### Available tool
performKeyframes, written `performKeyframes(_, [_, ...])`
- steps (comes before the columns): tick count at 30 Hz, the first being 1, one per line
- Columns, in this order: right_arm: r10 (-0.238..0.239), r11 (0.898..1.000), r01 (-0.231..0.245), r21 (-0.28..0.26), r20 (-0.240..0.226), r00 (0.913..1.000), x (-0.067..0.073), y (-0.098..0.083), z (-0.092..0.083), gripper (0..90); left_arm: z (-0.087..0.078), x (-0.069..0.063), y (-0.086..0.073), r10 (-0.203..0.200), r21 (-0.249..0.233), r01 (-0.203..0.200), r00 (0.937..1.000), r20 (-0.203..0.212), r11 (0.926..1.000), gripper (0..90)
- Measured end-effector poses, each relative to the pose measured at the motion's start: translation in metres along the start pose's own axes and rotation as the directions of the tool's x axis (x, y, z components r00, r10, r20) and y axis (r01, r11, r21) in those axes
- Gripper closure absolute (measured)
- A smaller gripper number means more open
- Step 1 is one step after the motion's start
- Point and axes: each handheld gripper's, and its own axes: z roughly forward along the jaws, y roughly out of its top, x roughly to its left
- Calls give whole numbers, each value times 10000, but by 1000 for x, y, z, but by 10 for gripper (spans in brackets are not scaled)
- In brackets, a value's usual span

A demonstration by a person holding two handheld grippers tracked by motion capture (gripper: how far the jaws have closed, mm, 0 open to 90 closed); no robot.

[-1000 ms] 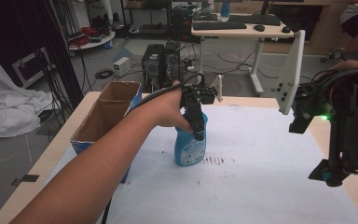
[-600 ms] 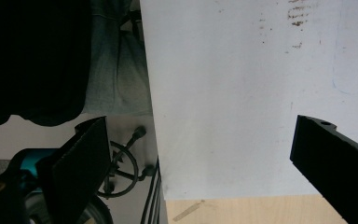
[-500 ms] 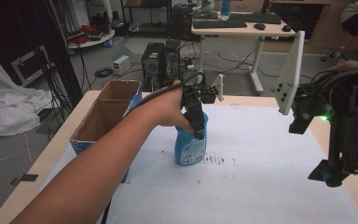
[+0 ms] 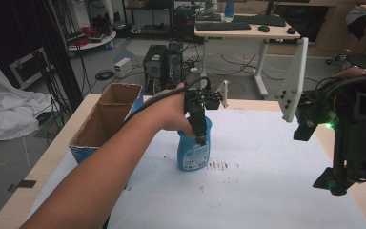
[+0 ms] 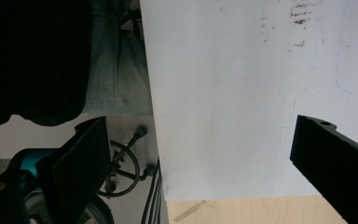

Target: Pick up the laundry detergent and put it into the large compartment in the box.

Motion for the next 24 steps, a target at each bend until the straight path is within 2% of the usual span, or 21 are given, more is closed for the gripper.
performKeyframes(4, [-15,10000,15,-32,0,10000,0,0,-1,44,-14,-1,0,-37,-51,38,9998,173,10000,403])
performKeyframes(8, [-40,10000,40,-46,20,10000,1,-1,-2,44,-34,-5,0,197,33,-199,9988,444,9998,403])
performKeyframes(11, [-78,9999,79,-97,31,10000,1,-1,-2,44,-49,-8,0,187,93,-193,9981,595,9998,402])
performKeyframes(18, [-146,9998,147,-95,68,9999,3,0,-3,44,-76,-14,-6,199,289,-219,9975,681,9993,402])
performKeyframes(24, [-221,9997,222,-111,86,9997,4,0,-3,44,-96,-15,-14,-69,539,34,9979,645,9985,402])
